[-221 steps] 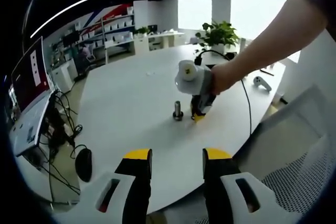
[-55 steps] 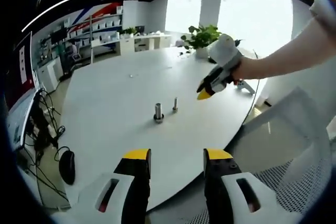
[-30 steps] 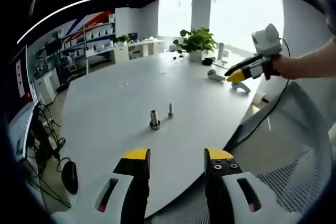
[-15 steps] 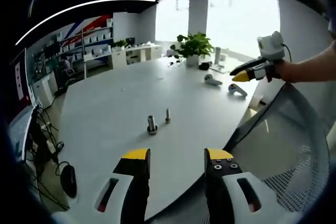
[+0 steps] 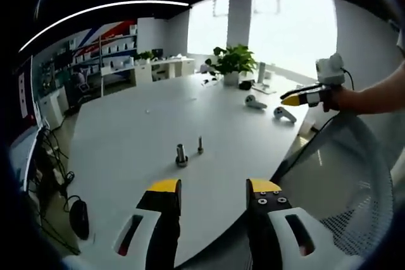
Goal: Place the washer onto the threaded stud by aligning its center hole with the stud, sliding it down to the base, and recovering from edge contact or off-axis alignment until the washer reaches the visible bottom stop.
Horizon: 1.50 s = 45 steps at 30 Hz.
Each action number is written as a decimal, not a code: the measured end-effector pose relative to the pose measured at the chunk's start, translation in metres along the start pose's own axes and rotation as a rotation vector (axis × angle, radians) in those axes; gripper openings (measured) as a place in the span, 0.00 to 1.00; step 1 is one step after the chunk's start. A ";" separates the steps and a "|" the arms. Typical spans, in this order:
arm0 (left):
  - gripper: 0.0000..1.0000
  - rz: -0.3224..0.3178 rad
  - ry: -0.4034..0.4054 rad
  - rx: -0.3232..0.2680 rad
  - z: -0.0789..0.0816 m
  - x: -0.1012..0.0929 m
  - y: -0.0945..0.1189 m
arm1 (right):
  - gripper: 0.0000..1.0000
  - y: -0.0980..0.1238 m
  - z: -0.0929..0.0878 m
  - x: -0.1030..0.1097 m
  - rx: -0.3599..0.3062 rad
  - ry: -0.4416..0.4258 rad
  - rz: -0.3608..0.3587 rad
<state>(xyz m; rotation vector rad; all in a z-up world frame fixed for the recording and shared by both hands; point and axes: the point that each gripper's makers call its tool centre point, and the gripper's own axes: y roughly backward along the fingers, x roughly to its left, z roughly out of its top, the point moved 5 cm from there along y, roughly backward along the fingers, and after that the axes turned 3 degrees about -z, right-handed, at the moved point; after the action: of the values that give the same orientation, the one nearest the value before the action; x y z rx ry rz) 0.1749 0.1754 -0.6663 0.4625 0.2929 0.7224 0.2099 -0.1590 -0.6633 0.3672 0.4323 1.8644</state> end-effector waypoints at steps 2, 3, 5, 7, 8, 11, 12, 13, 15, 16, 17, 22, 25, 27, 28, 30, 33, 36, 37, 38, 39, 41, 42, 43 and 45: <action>0.39 0.010 -0.042 -0.001 0.002 -0.001 0.000 | 0.32 0.001 -0.002 -0.004 0.000 -0.047 -0.008; 0.39 0.002 -0.040 -0.006 0.002 -0.003 0.001 | 0.32 0.001 -0.003 -0.005 -0.001 -0.048 -0.010; 0.39 -0.015 -0.032 0.006 -0.001 -0.004 0.000 | 0.32 0.002 -0.004 -0.002 0.016 -0.020 -0.024; 0.39 -0.025 -0.034 0.021 -0.003 -0.005 -0.002 | 0.32 0.000 -0.003 0.003 0.026 0.026 -0.017; 0.39 -0.028 -0.034 0.023 -0.003 -0.006 -0.002 | 0.32 -0.001 -0.002 0.004 0.028 0.042 -0.013; 0.39 -0.034 -0.037 0.011 -0.001 -0.007 -0.001 | 0.33 -0.002 -0.005 0.005 0.044 0.058 -0.010; 0.39 -0.035 -0.037 0.009 -0.001 -0.007 -0.001 | 0.33 -0.002 -0.006 0.005 0.051 0.050 -0.009; 0.39 -0.037 -0.035 0.010 -0.001 -0.007 -0.001 | 0.33 -0.002 -0.006 0.004 0.055 0.049 -0.012; 0.39 -0.038 -0.032 0.016 -0.002 -0.007 -0.001 | 0.33 -0.001 -0.004 0.003 0.049 0.048 -0.023; 0.39 -0.038 -0.035 0.009 -0.001 -0.007 0.000 | 0.34 -0.001 -0.004 0.004 0.043 0.042 -0.027; 0.39 -0.039 -0.036 0.003 0.000 -0.007 -0.001 | 0.34 0.000 -0.003 0.003 0.038 0.034 -0.032; 0.39 -0.064 -0.047 0.024 -0.003 -0.011 -0.003 | 0.35 0.000 -0.005 0.006 0.060 0.049 -0.042; 0.39 -0.066 -0.047 0.027 -0.003 -0.010 -0.003 | 0.35 -0.001 -0.005 0.006 0.064 0.070 -0.043; 0.39 -0.067 -0.043 0.027 -0.002 -0.009 -0.004 | 0.35 0.000 -0.005 0.003 0.060 0.059 -0.052; 0.39 -0.068 -0.043 0.024 -0.002 -0.010 -0.004 | 0.35 0.000 -0.005 0.001 0.063 0.055 -0.060; 0.39 -0.069 -0.055 0.020 -0.001 -0.012 -0.004 | 0.35 0.000 -0.005 0.001 0.066 0.050 -0.061; 0.38 -0.069 -0.063 0.023 -0.001 -0.012 -0.004 | 0.35 -0.001 -0.006 0.002 0.072 0.071 -0.054; 0.38 -0.066 -0.061 -0.002 0.004 -0.010 -0.003 | 0.34 -0.001 -0.005 0.003 0.070 0.077 -0.049; 0.38 -0.066 -0.063 -0.006 0.004 -0.011 -0.003 | 0.34 -0.001 -0.006 0.002 0.071 0.076 -0.052; 0.38 -0.067 -0.070 -0.007 0.005 -0.011 -0.003 | 0.34 -0.001 -0.006 0.002 0.072 0.071 -0.056; 0.38 -0.066 -0.076 -0.006 0.004 -0.012 -0.003 | 0.34 0.000 -0.006 0.001 0.072 0.060 -0.061; 0.37 -0.067 -0.078 0.003 0.003 -0.012 -0.004 | 0.34 0.000 -0.006 0.000 0.069 0.054 -0.064; 0.37 -0.067 -0.075 0.004 0.003 -0.012 -0.004 | 0.34 0.000 -0.007 -0.001 0.069 0.051 -0.068; 0.37 -0.066 -0.075 0.003 0.003 -0.012 -0.004 | 0.34 0.001 -0.008 -0.001 0.073 0.046 -0.068; 0.37 -0.068 -0.076 0.006 0.003 -0.012 -0.004 | 0.34 0.000 -0.008 -0.002 0.076 0.049 -0.066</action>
<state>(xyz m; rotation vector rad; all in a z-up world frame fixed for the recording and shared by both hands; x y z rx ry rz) 0.1698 0.1635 -0.6646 0.4821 0.2386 0.6364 0.2066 -0.1614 -0.6707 0.3543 0.5438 1.7992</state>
